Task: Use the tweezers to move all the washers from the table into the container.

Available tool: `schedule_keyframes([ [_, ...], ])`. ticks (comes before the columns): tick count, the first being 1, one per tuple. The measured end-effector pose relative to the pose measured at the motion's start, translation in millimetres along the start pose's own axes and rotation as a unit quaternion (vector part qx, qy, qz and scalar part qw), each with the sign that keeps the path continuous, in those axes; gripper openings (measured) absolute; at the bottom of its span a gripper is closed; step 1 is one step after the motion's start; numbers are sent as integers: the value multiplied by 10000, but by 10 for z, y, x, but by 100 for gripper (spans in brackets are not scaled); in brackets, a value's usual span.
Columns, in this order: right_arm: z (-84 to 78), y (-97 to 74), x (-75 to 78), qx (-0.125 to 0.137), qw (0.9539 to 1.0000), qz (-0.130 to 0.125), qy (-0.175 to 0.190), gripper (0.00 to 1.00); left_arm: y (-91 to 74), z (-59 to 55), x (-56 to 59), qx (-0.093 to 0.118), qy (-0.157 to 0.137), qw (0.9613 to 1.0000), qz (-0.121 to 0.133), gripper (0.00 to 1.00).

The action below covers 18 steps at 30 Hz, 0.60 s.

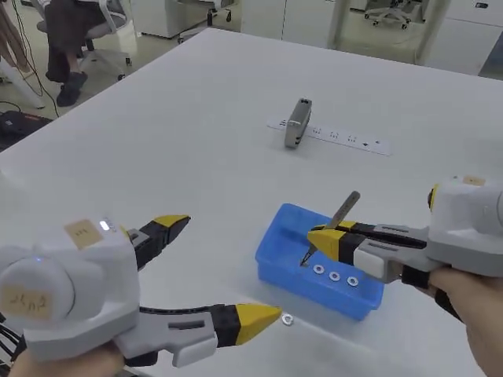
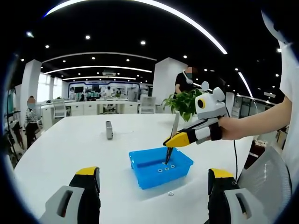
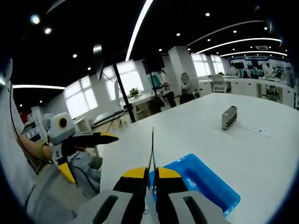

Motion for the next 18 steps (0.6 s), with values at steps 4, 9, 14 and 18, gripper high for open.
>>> schedule_keyframes([
  [4, 25, 17, 24, -11, 10000, -24, -36, 3, -1, 0, 3, -3, -2, 10000, 0, 99],
  [9, 24, 40, 73, -73, 9999, -73, -51, 3, -1, 0, 11, -7, -11, 10000, -23, 99],
  [14, 7, 52, 131, -126, 9998, -162, -29, 3, -4, 3, -1, -1, -6, 10000, -5, 99],
  [18, -14, 63, 194, -174, 9995, -270, -17, 3, -5, 7, -4, 8, -15, 10000, 7, 99],
])
Point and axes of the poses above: the centre of the closed fingertips' face, and the gripper's own axes: y roughly forward along the fingers, x roughly to its right, z roughly out of its top, the point moved 8 cm from there along -y, roughly backward along the fingers, and after that the axes turned 7 degrees about z, right-handed, at the moved point
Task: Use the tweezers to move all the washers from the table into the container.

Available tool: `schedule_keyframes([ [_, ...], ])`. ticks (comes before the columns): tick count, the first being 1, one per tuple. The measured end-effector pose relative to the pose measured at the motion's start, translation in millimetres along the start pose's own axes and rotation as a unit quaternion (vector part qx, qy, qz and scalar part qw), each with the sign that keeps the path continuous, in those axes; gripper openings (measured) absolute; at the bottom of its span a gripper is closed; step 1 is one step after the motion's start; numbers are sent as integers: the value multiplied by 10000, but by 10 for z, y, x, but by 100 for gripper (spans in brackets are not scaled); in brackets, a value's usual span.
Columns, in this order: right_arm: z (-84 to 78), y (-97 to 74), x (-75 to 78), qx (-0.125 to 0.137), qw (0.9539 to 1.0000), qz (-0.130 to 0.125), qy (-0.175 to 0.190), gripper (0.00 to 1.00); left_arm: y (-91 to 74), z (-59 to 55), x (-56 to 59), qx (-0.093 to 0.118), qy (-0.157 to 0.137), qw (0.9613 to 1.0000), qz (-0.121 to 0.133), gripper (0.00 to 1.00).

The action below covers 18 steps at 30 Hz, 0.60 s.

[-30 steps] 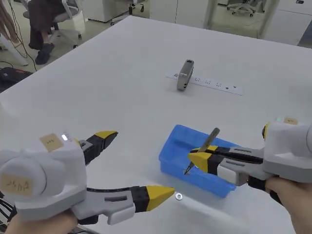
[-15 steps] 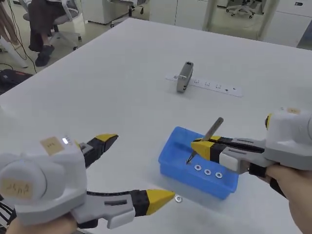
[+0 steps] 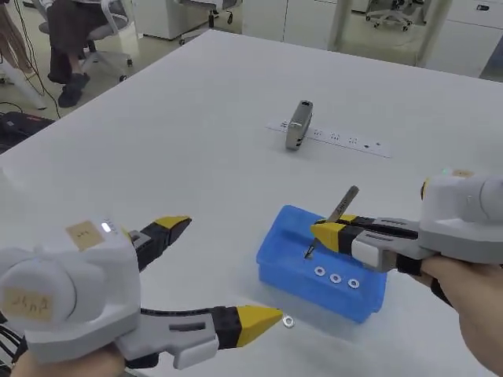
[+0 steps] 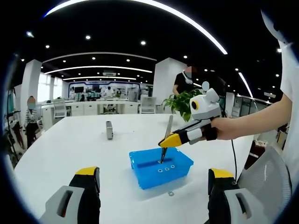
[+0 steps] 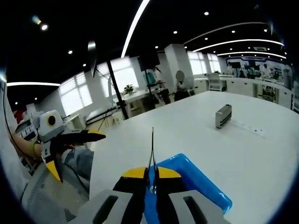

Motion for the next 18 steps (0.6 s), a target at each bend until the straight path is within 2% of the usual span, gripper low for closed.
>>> schedule_keyframes([
  [18, -98, 115, 197, -255, 9995, -135, 91, 3, 3, 10, 1, 23, -27, 10000, 38, 99],
])
Point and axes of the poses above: the centre of the closed fingertips' face, and the gripper's own axes: y roughly forward along the fingers, x roughly to its right, z roughly out of its top, the point moved 8 cm from there along -y, roughly backward along the fingers, and after that the axes turned 7 degrees about z, right-handed, at the moved point
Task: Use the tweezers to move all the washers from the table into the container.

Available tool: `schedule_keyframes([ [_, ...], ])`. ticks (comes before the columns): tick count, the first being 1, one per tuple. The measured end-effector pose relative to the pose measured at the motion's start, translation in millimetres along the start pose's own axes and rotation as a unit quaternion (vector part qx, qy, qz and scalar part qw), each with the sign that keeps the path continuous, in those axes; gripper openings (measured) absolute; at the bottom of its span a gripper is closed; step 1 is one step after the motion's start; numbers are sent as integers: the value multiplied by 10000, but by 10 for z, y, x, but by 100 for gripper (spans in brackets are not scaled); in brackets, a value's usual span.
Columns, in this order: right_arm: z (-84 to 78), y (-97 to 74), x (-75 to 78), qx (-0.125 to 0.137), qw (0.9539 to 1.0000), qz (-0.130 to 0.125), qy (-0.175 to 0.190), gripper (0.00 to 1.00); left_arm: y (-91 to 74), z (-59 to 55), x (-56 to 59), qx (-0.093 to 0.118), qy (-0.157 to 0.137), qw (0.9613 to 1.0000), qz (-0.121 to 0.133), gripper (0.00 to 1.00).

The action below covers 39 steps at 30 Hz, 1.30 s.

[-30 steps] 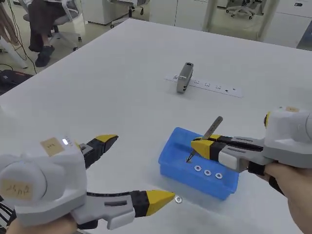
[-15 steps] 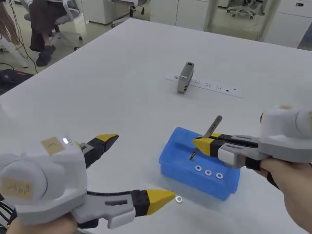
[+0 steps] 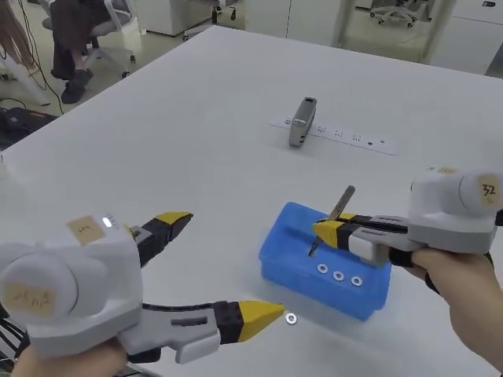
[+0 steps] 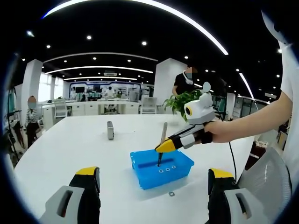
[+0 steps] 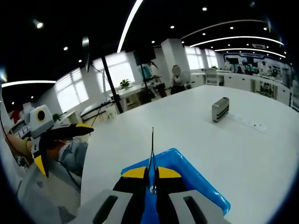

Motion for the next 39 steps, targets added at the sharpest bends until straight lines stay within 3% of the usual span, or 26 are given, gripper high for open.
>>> schedule_keyframes([
  [27, -110, 209, 118, -464, 9989, -57, -65, 3, -4, -2, -4, -13, -2, 10000, 24, 98],
  [39, -179, 251, 101, -761, 9966, -19, -304, 3, -11, 0, -12, 8, -19, 10000, 36, 98],
])
Point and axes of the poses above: the centre of the closed fingertips' face, and the gripper's own axes: y roughly forward along the fingers, x roughly to its right, z roughly out of its top, the point moved 8 cm from there along -y, roughly backward along the fingers, and after that the axes turned 7 degrees about z, right-handed, at the moved point
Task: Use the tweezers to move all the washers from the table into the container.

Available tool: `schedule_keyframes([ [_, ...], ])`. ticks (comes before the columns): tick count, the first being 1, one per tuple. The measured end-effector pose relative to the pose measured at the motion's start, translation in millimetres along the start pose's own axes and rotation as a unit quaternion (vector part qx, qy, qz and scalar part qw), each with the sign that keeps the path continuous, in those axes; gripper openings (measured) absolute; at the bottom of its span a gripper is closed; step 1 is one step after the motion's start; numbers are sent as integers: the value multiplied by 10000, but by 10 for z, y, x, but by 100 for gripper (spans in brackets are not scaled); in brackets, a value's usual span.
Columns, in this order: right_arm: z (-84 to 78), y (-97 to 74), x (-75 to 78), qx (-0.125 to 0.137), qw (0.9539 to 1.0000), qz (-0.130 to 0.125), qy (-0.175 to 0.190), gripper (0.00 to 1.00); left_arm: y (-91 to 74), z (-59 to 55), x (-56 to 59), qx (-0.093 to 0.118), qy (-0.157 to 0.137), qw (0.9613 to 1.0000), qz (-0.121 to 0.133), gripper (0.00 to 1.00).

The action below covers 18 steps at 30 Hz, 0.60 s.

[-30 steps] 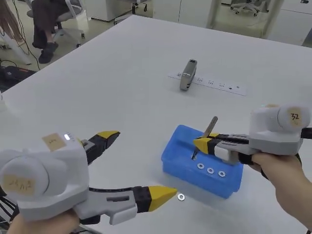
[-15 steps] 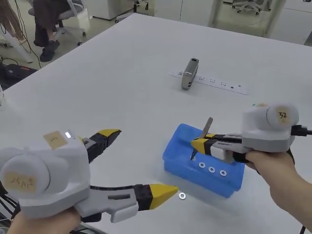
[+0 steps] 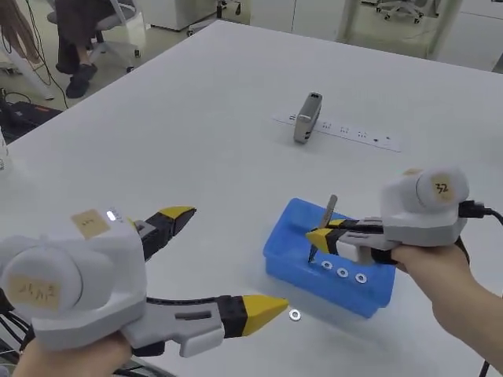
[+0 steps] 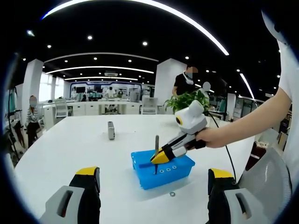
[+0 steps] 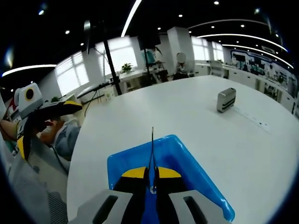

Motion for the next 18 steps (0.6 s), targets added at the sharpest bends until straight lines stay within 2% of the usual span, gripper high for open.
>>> schedule_keyframes([
  [6, 5, 11, -16, -56, 9998, -12, -205, 4, 3, -1, -1, -3, 0, 10000, -9, 98],
  [18, 30, -15, 4, 100, 9997, -90, -216, 4, 10, -1, 2, -7, 16, 10000, -13, 98],
])
Point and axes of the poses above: the centre of the closed fingertips' face, and the gripper's own axes: y roughly forward along the fingers, x roughly to its right, z roughly out of its top, the point moved 8 cm from there along -y, roughly backward along the fingers, and after that the axes turned 7 degrees about z, right-handed, at the moved point
